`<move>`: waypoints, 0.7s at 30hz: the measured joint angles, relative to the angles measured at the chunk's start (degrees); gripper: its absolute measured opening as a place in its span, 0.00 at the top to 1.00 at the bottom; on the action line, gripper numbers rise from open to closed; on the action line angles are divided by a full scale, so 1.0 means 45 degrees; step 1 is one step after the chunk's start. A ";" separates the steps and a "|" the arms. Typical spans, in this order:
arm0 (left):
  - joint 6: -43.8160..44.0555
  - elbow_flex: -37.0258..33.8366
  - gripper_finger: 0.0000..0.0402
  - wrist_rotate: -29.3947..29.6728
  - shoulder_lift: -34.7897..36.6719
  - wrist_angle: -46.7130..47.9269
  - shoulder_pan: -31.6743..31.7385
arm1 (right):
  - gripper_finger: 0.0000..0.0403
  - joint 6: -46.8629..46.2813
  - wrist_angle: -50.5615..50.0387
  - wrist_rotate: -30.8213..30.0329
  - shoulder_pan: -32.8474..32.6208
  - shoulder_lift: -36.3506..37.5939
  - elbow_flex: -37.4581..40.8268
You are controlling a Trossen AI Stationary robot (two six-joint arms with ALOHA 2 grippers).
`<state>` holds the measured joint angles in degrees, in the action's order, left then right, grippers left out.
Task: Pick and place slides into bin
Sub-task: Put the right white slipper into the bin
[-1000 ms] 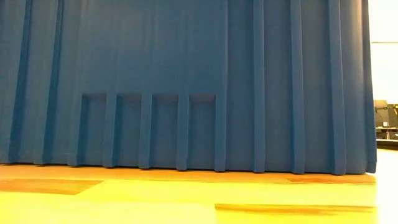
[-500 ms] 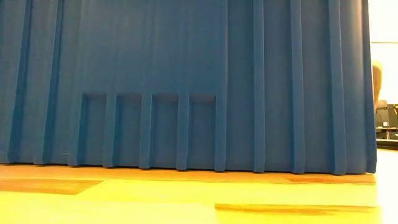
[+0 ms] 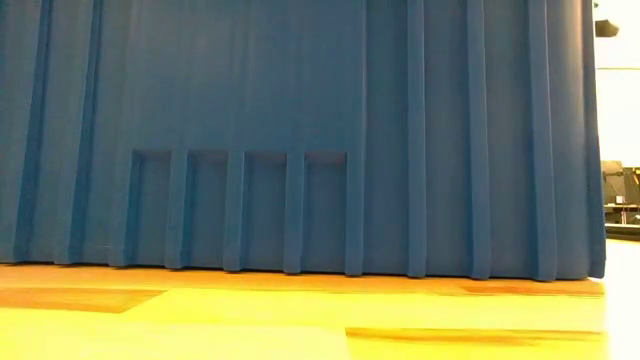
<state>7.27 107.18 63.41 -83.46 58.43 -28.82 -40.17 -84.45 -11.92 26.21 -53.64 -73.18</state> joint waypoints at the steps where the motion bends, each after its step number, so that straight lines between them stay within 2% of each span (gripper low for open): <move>1: 0.0005 0.0000 0.77 0.0110 0.0000 0.0000 0.0000 | 1.00 -0.0243 0.0141 -0.0192 -0.0285 0.0041 -0.0326; 4: 0.0678 0.0005 0.77 -0.0070 0.0000 0.0002 0.0061 | 1.00 -0.0717 0.0637 -0.0826 -0.1260 0.0017 -0.1112; 7: 0.2199 0.0000 0.77 -0.0985 0.0000 0.0091 0.0554 | 1.00 -0.1157 0.1217 -0.1508 -0.2307 -0.0198 -0.1515; 12: 0.4199 0.0005 0.77 -0.3455 -0.0066 0.0718 0.1719 | 1.00 -0.1677 0.2081 -0.2778 -0.4362 -0.0819 -0.1629; 16: 0.4673 0.0000 0.76 -0.5837 -0.0413 0.0539 0.2633 | 1.00 -0.1678 0.2856 -0.3485 -0.6062 -0.1541 -0.1629; 21: 0.5760 0.0005 0.64 -0.8693 -0.1053 0.0197 0.3641 | 1.00 -0.1405 0.3554 -0.4860 -0.7968 -0.2394 -0.1629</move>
<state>33.19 107.20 24.29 -88.20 59.32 -12.44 -46.49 -68.45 -33.79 -9.65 -64.41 -80.51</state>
